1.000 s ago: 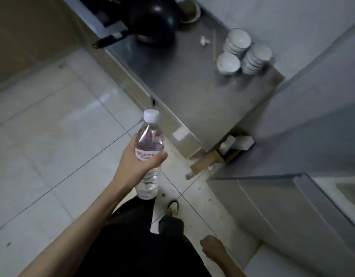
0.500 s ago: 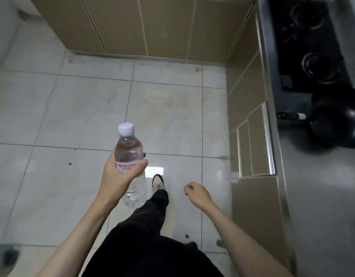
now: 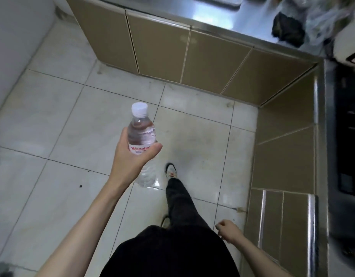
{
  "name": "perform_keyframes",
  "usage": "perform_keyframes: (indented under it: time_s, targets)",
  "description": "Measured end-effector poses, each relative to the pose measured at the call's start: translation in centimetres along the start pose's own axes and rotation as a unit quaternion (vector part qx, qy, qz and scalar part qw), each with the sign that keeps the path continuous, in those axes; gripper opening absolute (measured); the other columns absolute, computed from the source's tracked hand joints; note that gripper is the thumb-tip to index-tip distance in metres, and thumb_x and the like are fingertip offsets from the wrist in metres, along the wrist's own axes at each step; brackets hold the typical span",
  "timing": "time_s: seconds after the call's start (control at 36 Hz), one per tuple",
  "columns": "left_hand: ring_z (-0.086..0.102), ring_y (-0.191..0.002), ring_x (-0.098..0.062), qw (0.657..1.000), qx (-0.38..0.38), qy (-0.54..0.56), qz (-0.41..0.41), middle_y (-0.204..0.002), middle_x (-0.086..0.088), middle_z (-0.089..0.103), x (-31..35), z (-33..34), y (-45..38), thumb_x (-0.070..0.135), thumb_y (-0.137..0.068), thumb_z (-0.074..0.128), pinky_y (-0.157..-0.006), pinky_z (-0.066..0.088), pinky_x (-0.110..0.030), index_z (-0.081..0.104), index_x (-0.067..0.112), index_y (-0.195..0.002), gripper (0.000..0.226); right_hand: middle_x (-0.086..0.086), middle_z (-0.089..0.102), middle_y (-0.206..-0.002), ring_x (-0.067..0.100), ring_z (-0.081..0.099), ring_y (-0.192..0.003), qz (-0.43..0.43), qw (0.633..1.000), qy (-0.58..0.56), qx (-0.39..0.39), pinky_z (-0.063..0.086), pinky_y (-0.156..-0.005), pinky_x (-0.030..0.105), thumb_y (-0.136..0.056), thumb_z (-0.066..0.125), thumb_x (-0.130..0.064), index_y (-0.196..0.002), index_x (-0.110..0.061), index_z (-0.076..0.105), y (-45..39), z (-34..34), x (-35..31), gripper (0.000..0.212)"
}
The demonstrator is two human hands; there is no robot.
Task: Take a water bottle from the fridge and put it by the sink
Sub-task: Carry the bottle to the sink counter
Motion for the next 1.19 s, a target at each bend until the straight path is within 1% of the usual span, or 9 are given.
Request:
perform_keyframes:
  time_s: [0.14, 0.25, 0.47, 0.61, 0.72, 0.81, 0.97, 1.11, 1.19]
  targets:
    - [0.079, -0.100, -0.012, 0.999, 0.043, -0.007, -0.008, -0.116, 0.001, 0.079, 2.1, -2.7, -11.0, 0.046, -0.066, 0.089, -0.088, 0.062, -0.029, 0.063, 0.023, -0.131, 0.074, 0.013, 0.059, -0.076, 0.023, 0.055, -0.072, -0.018, 1.000, 0.016, 0.012, 0.038, -0.067, 0.029, -0.096, 0.050, -0.016, -0.071, -0.012, 0.051, -4.9, -8.6, -12.8, 0.025]
    - [0.079, -0.104, -0.016, 0.995, 0.088, 0.002, -0.035, -0.117, 0.002, 0.079, 4.0, -6.4, -17.9, 0.042, -0.066, 0.090, -0.091, 0.063, -0.034, 0.062, 0.025, -0.132, 0.074, 0.017, 0.067, -0.096, 0.025, 0.056, -0.082, -0.064, 0.998, 0.028, -0.003, 0.039, -0.071, 0.030, -0.099, 0.048, -0.018, -0.090, -0.009, 0.058, -6.6, -14.8, -26.1, 0.017]
    - [0.080, -0.107, -0.023, 0.983, 0.170, 0.018, -0.068, -0.116, -0.001, 0.080, 7.3, -16.2, -30.0, 0.041, -0.065, 0.092, -0.100, 0.062, -0.049, 0.064, 0.027, -0.129, 0.071, 0.012, 0.058, -0.081, 0.023, 0.054, -0.073, -0.196, 0.980, 0.043, 0.015, 0.037, -0.067, 0.030, -0.099, 0.048, -0.019, -0.085, 0.001, 0.063, -6.7, -25.9, -55.5, 0.028]
    - [0.080, -0.096, -0.008, 0.980, 0.180, 0.020, -0.078, -0.113, 0.004, 0.080, 7.5, -20.8, -41.6, 0.046, -0.061, 0.092, -0.091, 0.063, -0.036, 0.065, 0.032, -0.126, 0.072, 0.006, 0.062, -0.080, 0.022, 0.059, -0.076, -0.244, 0.969, 0.013, 0.037, 0.040, -0.066, 0.030, -0.098, 0.050, -0.023, -0.085, -0.005, 0.064, -9.5, -30.7, -70.0, 0.026]
    - [0.079, -0.095, -0.010, 0.984, 0.157, 0.016, -0.077, -0.114, 0.000, 0.078, 9.1, -23.5, -51.7, 0.048, -0.059, 0.091, -0.088, 0.064, -0.037, 0.065, 0.032, -0.125, 0.073, 0.010, 0.065, -0.084, 0.022, 0.057, -0.076, -0.176, 0.984, -0.002, 0.026, 0.043, -0.067, 0.031, -0.101, 0.050, -0.025, -0.095, -0.003, 0.065, -12.4, -33.5, -74.5, 0.027]
    - [0.079, -0.094, -0.011, 0.989, 0.131, 0.013, -0.066, -0.111, 0.001, 0.079, 11.6, -25.1, -59.5, 0.046, -0.060, 0.091, -0.088, 0.065, -0.041, 0.067, 0.036, -0.118, 0.063, 0.009, 0.057, -0.079, 0.022, 0.051, -0.072, -0.131, 0.991, 0.018, 0.014, 0.037, -0.066, 0.032, -0.096, 0.050, -0.020, -0.081, -0.011, 0.057, -13.9, -35.8, -76.5, 0.018]
    - [0.079, -0.092, -0.009, 0.995, 0.091, -0.020, -0.025, -0.107, 0.008, 0.078, 18.6, -27.3, -72.7, 0.047, -0.062, 0.090, -0.085, 0.063, -0.035, 0.064, 0.032, -0.117, 0.062, 0.008, 0.063, -0.075, 0.024, 0.057, -0.065, -0.057, 0.998, -0.007, 0.023, 0.044, -0.061, 0.030, -0.094, 0.051, -0.017, -0.084, -0.007, 0.063, -15.4, -40.4, -79.0, 0.018]
    - [0.077, -0.086, -0.001, 0.997, 0.080, -0.022, 0.004, -0.099, 0.017, 0.077, 22.0, -28.5, -82.8, 0.049, -0.062, 0.089, -0.078, 0.059, -0.025, 0.061, 0.052, -0.103, 0.050, 0.006, 0.062, -0.069, 0.023, 0.055, -0.063, -0.017, 1.000, -0.002, -0.002, 0.043, -0.056, 0.027, -0.095, 0.050, -0.014, -0.080, -0.010, 0.059, -18.3, -43.6, -83.1, 0.017]
    - [0.076, -0.082, 0.001, 0.997, 0.075, -0.018, 0.000, -0.094, 0.020, 0.076, 22.9, -29.0, -88.3, 0.047, -0.062, 0.089, -0.076, 0.059, -0.023, 0.060, 0.051, -0.101, 0.048, 0.009, 0.061, -0.075, 0.022, 0.052, -0.062, -0.007, 1.000, -0.005, -0.009, 0.037, -0.055, 0.025, -0.096, 0.049, -0.010, -0.083, -0.009, 0.059, -20.5, -45.9, -87.9, 0.016]
Point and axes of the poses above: each hand's wrist, its own y-axis away from the middle knuckle, its own z-axis out of the palm, x = y × z, the point moved 7 cm from there along -y, towards the middle knuckle
